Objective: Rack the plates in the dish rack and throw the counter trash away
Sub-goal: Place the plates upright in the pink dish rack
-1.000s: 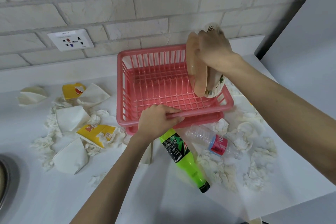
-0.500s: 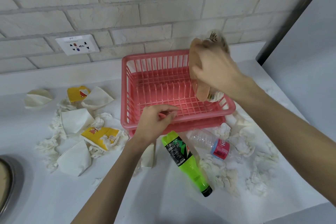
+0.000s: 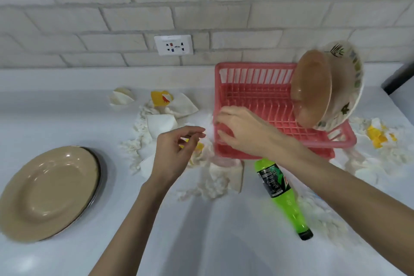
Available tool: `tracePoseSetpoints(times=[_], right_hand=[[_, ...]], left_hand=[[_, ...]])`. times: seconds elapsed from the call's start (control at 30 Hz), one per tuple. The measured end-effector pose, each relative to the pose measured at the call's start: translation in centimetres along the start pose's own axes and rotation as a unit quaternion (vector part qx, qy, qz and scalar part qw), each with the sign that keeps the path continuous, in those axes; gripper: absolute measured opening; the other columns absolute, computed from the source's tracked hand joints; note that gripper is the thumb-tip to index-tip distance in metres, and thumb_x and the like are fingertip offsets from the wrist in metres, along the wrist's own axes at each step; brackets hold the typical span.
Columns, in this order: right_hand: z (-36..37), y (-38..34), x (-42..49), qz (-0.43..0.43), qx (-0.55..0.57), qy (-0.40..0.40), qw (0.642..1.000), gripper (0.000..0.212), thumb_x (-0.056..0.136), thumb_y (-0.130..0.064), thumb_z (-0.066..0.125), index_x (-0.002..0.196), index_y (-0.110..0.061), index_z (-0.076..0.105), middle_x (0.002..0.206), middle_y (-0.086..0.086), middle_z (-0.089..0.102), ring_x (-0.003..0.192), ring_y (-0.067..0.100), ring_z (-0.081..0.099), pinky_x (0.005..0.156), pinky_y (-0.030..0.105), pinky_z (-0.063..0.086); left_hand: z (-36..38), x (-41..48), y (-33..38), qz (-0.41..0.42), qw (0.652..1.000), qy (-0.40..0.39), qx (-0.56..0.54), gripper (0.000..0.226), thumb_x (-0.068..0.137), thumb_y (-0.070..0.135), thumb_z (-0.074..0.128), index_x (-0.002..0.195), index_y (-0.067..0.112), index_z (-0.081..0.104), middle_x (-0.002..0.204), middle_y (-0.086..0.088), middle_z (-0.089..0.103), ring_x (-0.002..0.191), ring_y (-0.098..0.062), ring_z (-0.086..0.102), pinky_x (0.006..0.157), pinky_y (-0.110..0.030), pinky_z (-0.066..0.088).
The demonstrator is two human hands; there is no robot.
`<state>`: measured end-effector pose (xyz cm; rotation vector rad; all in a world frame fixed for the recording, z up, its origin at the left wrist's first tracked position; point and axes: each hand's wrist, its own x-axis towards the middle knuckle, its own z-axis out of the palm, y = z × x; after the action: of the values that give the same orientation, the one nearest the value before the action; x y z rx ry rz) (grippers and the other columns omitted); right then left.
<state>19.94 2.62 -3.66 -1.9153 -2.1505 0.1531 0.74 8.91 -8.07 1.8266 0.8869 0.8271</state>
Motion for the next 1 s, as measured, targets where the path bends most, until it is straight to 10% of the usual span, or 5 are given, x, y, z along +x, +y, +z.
tracePoseSetpoints(times=[0.37, 0.77, 0.9, 1.0], right_hand=[[8.5, -14.1, 7.4, -0.084, 0.053, -0.102, 0.99, 0.026, 0.094, -0.023, 0.051, 0.115, -0.014, 0.063, 0.112, 0.002, 0.06, 0.104, 0.022, 0.055, 0.091, 0.038, 0.045], [15.2, -22.4, 11.6, -0.084, 0.071, -0.149, 0.983, 0.024, 0.096, -0.022, 0.047, 0.113, -0.011, 0.061, 0.108, 0.004, 0.054, 0.099, 0.022, 0.051, 0.085, 0.034, 0.044], [16.6, -23.6, 12.1, -0.07, 0.08, -0.152, 0.983, 0.029, 0.098, -0.025, 0.048, 0.123, -0.013, 0.055, 0.123, 0.004, 0.047, 0.114, 0.021, 0.043, 0.09, 0.036, 0.045], [17.3, -24.1, 12.0, -0.053, 0.074, -0.149, 0.985, 0.031, 0.098, -0.027, 0.047, 0.124, -0.013, 0.053, 0.133, 0.006, 0.041, 0.123, 0.022, 0.039, 0.09, 0.038, 0.046]], left_hand=[[-16.1, -6.6, -7.1, -0.074, 0.988, 0.074, 0.111, 0.025, 0.092, 0.006, 0.063, 0.091, 0.027, 0.077, 0.087, 0.021, 0.073, 0.065, -0.003, 0.061, 0.06, -0.013, 0.044], [-27.8, -10.0, -15.3, -0.1, 0.965, 0.068, 0.232, 0.021, 0.086, 0.026, 0.06, 0.1, 0.025, 0.077, 0.096, 0.014, 0.073, 0.092, -0.005, 0.065, 0.078, -0.021, 0.048], [-30.8, -9.2, -17.3, -0.103, 0.956, 0.081, 0.264, 0.013, 0.092, 0.022, 0.067, 0.1, 0.025, 0.075, 0.1, 0.023, 0.065, 0.098, -0.001, 0.056, 0.08, -0.004, 0.036], [-32.8, -8.0, -19.4, -0.112, 0.941, 0.095, 0.306, 0.021, 0.094, 0.032, 0.065, 0.113, 0.024, 0.071, 0.12, 0.014, 0.065, 0.115, -0.012, 0.051, 0.091, -0.022, 0.04]])
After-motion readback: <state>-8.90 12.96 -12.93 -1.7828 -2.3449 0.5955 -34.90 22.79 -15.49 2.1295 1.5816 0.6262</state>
